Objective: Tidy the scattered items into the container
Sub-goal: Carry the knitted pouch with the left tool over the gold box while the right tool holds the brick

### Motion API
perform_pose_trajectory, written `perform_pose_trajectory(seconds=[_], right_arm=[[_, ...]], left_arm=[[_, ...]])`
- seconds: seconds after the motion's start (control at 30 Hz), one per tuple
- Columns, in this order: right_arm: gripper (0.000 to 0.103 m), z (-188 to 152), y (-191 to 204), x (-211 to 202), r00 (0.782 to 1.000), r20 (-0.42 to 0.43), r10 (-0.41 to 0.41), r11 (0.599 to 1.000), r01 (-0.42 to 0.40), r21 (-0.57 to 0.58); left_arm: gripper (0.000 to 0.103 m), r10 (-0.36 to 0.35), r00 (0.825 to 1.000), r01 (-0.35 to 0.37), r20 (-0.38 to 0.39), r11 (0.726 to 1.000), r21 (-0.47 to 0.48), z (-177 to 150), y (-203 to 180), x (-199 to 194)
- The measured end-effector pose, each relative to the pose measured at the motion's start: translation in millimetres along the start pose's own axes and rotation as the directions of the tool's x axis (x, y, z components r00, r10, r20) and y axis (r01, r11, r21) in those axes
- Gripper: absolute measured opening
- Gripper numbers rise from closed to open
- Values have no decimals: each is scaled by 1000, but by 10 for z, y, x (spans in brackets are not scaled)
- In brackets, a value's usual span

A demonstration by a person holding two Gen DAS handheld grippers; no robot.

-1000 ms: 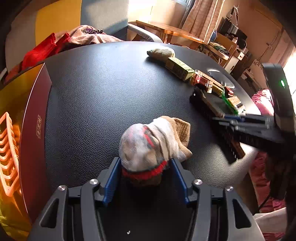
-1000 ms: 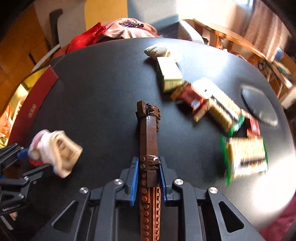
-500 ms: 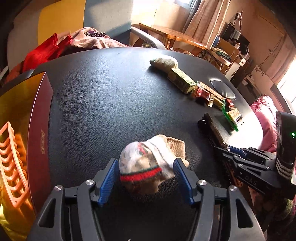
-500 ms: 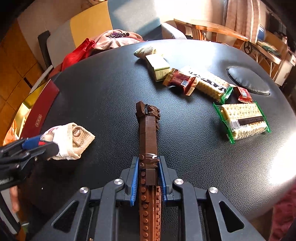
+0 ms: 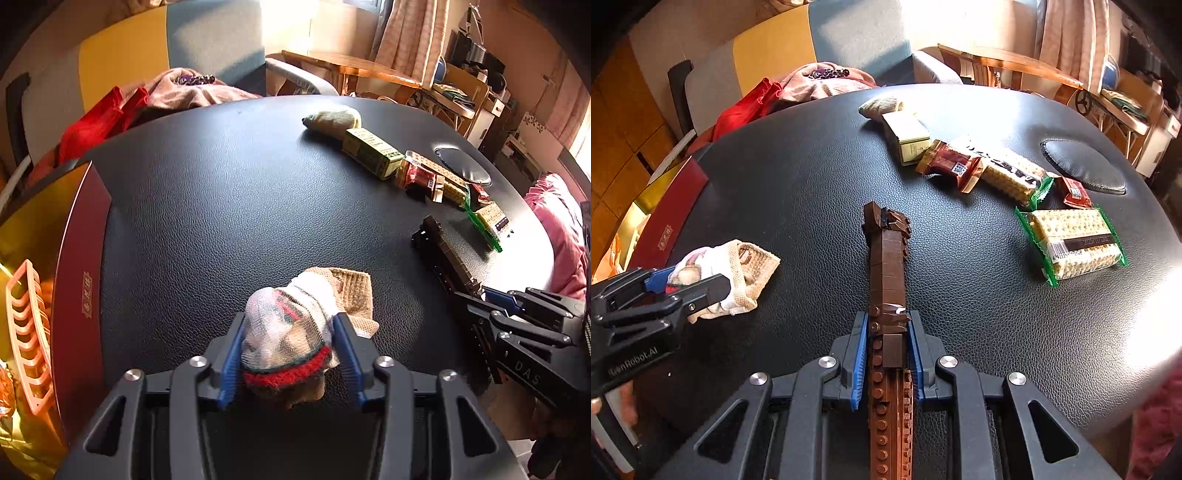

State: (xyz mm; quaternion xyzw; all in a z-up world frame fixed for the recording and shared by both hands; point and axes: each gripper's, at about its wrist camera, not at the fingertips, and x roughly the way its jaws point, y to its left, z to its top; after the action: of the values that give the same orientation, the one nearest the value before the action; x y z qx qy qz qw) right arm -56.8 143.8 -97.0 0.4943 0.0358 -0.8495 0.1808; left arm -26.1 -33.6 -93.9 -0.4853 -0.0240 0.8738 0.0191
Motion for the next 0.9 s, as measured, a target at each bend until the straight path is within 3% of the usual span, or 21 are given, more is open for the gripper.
perform_pose_trajectory(seconds=[0.47,0.9], right_arm=[[21,-5,107,26,999,3,-41,999,41,-33],[21,-42,235,36,995,23,-97,992,99,-77]], left_arm=[[37,-5,1000,6,31,1000,-19,-39,72,-85],[36,-25,991,31,128,998,-48,-74,227,-524]])
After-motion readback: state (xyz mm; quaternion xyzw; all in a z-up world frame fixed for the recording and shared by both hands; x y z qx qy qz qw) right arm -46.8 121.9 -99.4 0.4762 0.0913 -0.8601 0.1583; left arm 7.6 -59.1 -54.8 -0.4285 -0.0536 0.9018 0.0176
